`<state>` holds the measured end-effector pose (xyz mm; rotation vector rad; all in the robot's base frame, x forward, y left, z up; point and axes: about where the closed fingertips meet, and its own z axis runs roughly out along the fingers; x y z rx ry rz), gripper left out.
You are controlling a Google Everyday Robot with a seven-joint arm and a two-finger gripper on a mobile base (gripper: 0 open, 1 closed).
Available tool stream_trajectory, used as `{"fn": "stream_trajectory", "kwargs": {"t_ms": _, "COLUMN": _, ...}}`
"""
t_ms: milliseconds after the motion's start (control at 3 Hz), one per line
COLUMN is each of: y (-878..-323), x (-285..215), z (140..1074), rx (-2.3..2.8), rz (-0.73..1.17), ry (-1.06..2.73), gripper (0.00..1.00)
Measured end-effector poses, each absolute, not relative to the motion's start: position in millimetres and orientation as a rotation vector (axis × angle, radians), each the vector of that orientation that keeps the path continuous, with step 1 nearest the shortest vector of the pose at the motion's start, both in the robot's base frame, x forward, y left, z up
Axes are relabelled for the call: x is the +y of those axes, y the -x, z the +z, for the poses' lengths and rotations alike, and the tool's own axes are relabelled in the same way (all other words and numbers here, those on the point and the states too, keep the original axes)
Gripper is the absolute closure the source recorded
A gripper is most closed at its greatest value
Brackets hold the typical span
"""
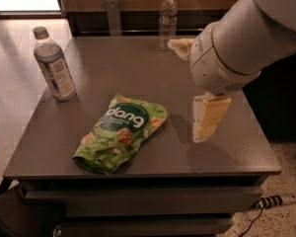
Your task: Move green rice chip bag near water bottle
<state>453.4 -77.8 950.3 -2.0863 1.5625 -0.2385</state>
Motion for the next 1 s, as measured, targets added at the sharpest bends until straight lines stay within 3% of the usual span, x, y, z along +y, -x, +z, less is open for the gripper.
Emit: {"fn": "stream_trajectory", "kwargs": {"t_ms": 1000, "y": -454, "x": -51, "z": 919, "rx": 1.357, "rz": -0.118, "ry": 2.138, "gripper": 0.0}}
